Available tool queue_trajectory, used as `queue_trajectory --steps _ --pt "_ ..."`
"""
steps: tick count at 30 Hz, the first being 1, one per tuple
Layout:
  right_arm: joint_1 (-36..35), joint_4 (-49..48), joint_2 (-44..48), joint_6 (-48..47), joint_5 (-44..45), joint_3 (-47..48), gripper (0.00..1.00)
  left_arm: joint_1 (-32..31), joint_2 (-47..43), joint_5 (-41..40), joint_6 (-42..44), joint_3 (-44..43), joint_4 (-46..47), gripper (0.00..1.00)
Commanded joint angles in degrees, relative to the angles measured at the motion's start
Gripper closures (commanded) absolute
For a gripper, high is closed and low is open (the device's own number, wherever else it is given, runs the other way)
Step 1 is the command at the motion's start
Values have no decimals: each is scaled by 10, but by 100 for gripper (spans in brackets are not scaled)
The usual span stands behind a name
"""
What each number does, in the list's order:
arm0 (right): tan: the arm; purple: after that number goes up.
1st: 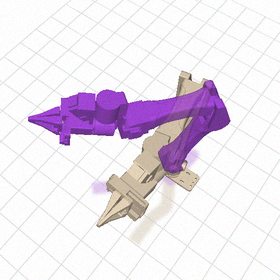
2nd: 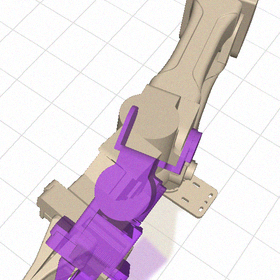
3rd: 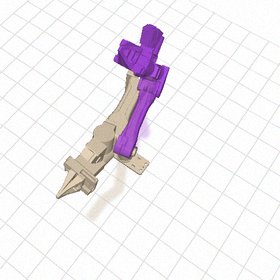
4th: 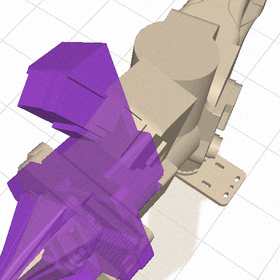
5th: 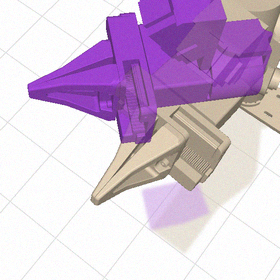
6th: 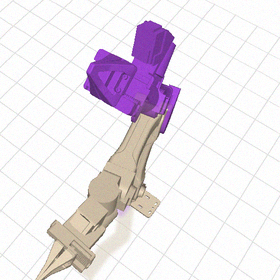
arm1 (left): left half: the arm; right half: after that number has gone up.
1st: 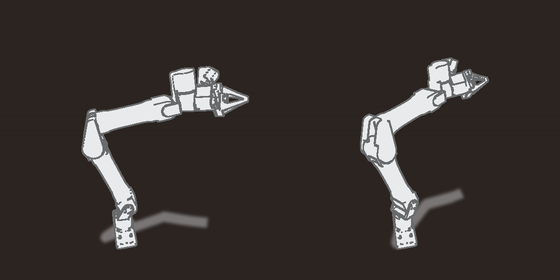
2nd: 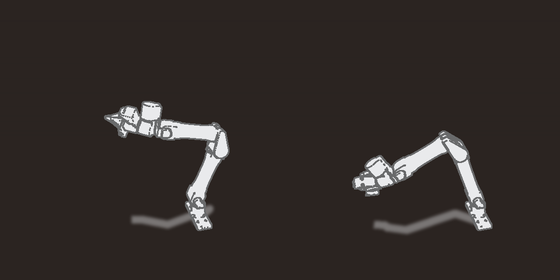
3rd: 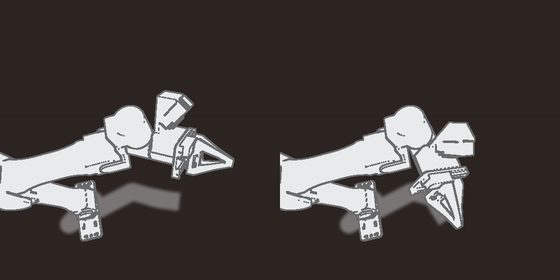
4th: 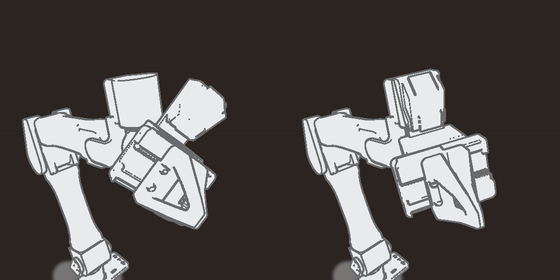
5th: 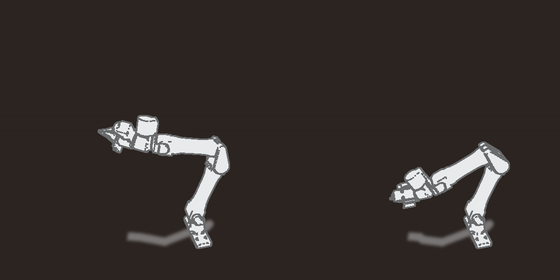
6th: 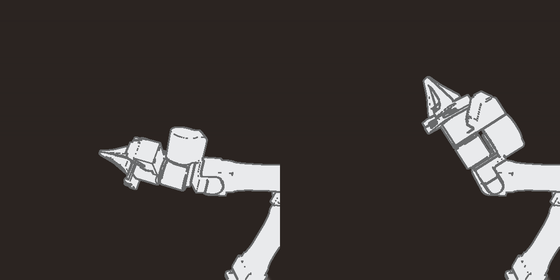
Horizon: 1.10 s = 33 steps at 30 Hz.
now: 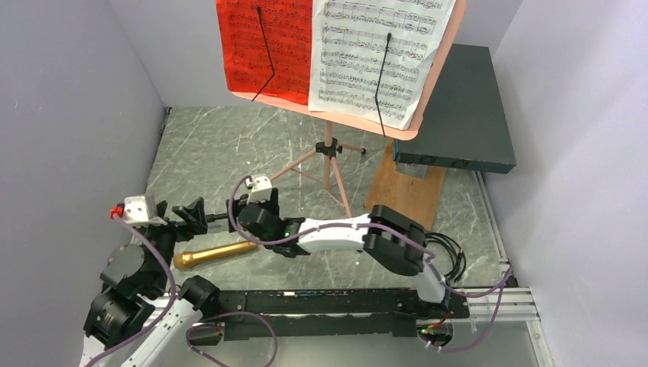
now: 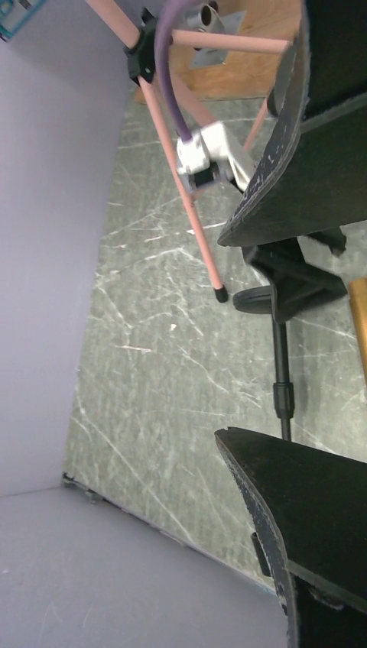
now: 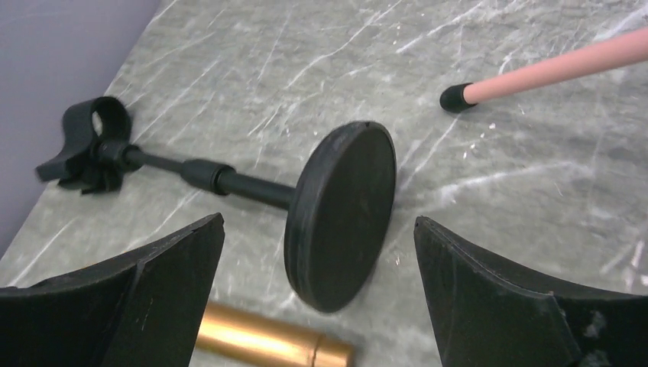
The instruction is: Set up the instrument practice props
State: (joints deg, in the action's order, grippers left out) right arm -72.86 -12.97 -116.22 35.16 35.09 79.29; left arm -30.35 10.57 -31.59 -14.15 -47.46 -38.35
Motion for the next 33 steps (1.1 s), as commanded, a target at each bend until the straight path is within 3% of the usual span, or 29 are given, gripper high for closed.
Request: queue_trajectory --steps 1,4,9,13,15,20,23,27,29,33 --pt "1 25 -68 21 87 84 6 0 -23 -2 32 6 44 6" --pt "6 29 -95 50 109 103 15 0 -16 6 29 0 33 7" --pt "28 10 -82 148 62 56 44 0 -11 17 31 -1 33 6" --pt "44 -3 -50 219 24 -1 75 0 -6 25 34 2 38 6" --pt "45 -2 -32 259 28 -38 83 0 -3 24 34 0 36 6" --pt "54 -2 18 374 9 -122 91 0 1 14 28 -1 28 5" --pt "63 -19 39 387 -7 -154 94 0 5 21 -1 -14 14 3" --pt "69 -2 60 384 -2 -169 97 0 42 78 -100 -114 -55 2" --pt "71 -23 72 402 -4 -196 100 0 66 102 -105 -159 -76 1" --pt "73 -52 87 406 -19 -240 100 0 134 25 -115 -225 -177 0"
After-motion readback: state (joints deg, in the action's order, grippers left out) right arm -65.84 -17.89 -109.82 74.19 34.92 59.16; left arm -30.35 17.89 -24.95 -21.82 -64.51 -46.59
